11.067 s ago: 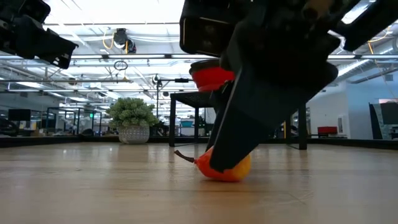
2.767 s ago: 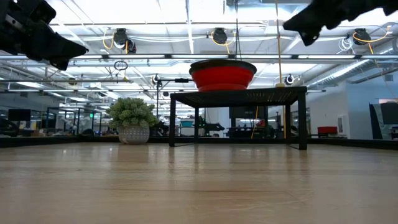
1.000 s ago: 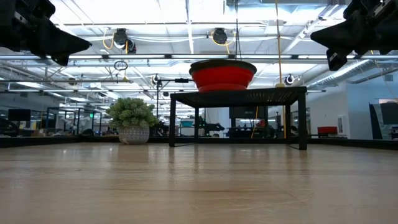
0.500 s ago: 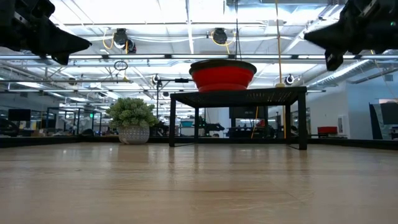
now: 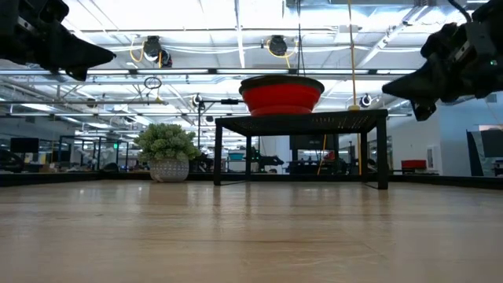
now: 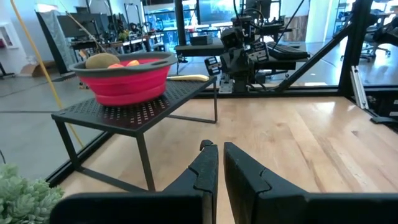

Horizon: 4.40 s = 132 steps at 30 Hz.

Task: Pick & Place Fruit
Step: Return to Home Position

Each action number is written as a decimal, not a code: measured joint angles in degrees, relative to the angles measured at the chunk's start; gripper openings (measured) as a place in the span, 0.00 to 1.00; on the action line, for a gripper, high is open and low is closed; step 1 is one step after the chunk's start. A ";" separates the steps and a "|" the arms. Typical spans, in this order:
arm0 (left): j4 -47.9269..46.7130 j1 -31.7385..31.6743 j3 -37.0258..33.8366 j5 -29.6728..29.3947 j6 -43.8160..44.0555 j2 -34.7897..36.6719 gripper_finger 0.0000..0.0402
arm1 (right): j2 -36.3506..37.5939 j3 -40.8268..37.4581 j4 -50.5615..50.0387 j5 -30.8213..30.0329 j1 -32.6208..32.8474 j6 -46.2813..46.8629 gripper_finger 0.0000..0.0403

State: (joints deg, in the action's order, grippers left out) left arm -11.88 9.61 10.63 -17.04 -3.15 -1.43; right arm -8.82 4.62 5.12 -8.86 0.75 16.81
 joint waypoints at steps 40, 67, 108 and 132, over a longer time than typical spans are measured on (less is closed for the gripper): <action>-0.76 0.00 0.01 -1.09 0.66 0.00 0.06 | 0.00 1.00 -3.56 -1.55 -0.02 2.04 0.00; -0.70 0.02 0.00 -1.09 0.45 0.00 0.06 | 0.00 0.94 -2.37 -1.59 -0.02 2.00 0.00; -0.73 0.02 0.00 -1.09 0.42 0.00 0.06 | -0.02 0.94 -2.35 -1.55 -0.02 2.00 0.00; -0.72 0.00 0.00 -1.09 0.43 0.00 0.06 | -0.01 0.94 -2.35 -1.55 -0.01 2.00 0.00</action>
State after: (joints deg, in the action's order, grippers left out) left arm -12.60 9.61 10.63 -18.13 -2.72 -1.43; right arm -8.83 5.56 2.76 -10.41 0.74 18.81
